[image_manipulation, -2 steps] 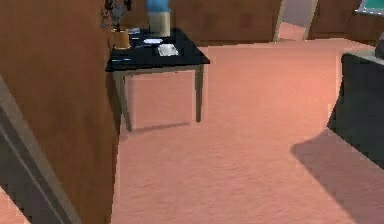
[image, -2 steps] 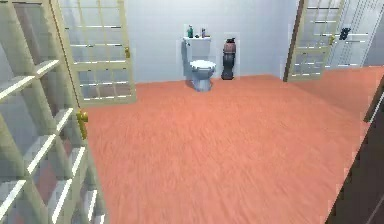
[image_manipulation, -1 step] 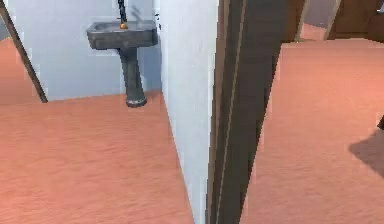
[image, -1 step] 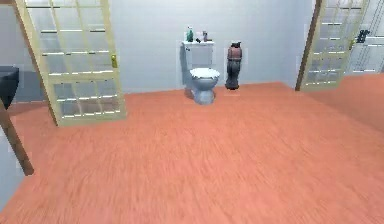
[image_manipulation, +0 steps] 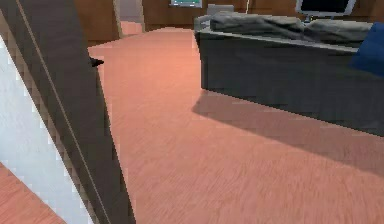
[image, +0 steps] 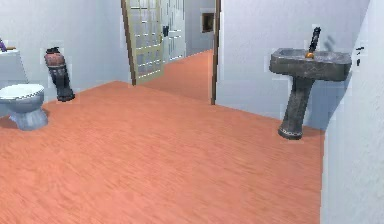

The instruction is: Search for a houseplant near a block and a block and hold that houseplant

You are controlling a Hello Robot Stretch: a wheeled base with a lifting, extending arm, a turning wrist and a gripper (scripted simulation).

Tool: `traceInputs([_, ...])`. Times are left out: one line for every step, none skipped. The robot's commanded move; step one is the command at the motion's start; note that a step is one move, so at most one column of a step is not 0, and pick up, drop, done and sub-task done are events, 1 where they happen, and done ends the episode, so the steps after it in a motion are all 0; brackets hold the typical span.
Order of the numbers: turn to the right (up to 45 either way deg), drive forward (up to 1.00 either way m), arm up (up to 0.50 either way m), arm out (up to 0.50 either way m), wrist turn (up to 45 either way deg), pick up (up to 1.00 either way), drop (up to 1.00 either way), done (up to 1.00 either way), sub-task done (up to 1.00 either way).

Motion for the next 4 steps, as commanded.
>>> traceInputs([0.0,0.25,0.00,0.00,0.0,0.00,0.00,0.00,0.00])
traceInputs([-6.0,0.00,0.00,0.00,0.0,0.00,0.00,0.00,0.00])
traceInputs([0.0,1.00,0.00,0.00,0.0,0.00,0.00,0.00,0.00])
traceInputs([-3.0,0.00,0.00,0.00,0.0,0.00,0.00,0.00,0.00])
